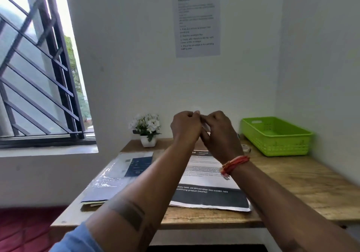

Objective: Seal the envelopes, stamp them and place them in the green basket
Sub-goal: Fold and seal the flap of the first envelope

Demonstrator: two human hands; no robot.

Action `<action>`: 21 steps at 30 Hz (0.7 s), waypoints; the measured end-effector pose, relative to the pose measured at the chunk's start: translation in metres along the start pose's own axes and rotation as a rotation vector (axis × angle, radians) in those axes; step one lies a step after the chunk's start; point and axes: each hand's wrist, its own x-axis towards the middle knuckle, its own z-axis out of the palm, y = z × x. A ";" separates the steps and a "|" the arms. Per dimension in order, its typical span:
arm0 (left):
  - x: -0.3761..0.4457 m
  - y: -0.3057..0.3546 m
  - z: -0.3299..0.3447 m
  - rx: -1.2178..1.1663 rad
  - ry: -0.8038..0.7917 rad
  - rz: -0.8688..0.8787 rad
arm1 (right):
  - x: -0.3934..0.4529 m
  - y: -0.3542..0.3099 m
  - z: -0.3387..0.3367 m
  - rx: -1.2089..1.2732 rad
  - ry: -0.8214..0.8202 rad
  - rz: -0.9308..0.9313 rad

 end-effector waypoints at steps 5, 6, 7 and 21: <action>0.005 -0.014 -0.029 -0.111 -0.103 -0.268 | -0.019 0.004 0.001 -0.134 -0.169 -0.177; 0.004 -0.020 -0.035 -0.140 -0.127 -0.339 | -0.024 0.007 0.003 -0.147 -0.251 -0.201; 0.000 -0.027 -0.041 -0.163 -0.141 -0.415 | -0.029 0.011 0.005 -0.151 -0.344 -0.213; -0.011 -0.102 -0.054 1.252 -0.353 0.192 | -0.065 0.063 0.000 0.080 -0.978 0.108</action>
